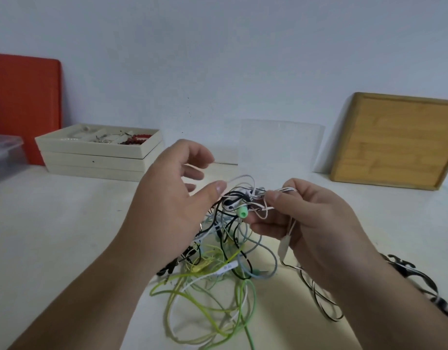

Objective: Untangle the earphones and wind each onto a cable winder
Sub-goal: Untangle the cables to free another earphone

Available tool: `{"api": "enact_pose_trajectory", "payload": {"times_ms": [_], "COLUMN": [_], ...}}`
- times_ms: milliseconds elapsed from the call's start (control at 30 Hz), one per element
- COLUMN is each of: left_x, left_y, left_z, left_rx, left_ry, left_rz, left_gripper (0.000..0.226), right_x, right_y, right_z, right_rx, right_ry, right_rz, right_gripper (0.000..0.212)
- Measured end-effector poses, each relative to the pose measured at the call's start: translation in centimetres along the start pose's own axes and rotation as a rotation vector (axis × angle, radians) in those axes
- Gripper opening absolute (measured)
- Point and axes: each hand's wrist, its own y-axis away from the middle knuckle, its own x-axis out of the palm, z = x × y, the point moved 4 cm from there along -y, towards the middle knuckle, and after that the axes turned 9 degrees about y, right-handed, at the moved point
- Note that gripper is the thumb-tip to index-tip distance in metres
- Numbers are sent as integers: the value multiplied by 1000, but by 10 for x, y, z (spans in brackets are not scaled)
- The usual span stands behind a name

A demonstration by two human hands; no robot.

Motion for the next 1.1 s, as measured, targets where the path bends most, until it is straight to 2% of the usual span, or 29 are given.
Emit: {"api": "enact_pose_trajectory", "payload": {"times_ms": [133,267,400,500,600,733,867,1000,1100], "left_x": [-1,5,8,9,9,10,11,11,11], "left_y": [0,4,3,4,5,7,9,9,9], "left_z": [-5,-3,-2,-4,-9,-15,-20,-26,-27], "left_rx": [-9,-118,-125,-106,-78,-18,36,147,160], "left_ry": [-14,-41,-41,-30,-35,-85,-140,-164,-128], "left_rz": [67,200,200,214,214,221,224,224,207], "left_gripper": [9,29,31,32,31,34,37,30,28], "right_x": [-2,-3,-5,-6,-7,-10,-9,-3,-2], "right_y": [-2,-3,-4,-5,-4,-3,0,1,2], "right_z": [-1,-1,-2,-2,0,3,3,7,7], "right_rx": [-6,-8,-7,-13,-70,-175,-185,-234,-253], "right_ry": [-20,-69,-103,-85,23,304,327,338,409], "right_rz": [15,36,33,39,69,-11,-20,43,39], "right_gripper": [30,36,53,47,23,38,48,48,48]}}
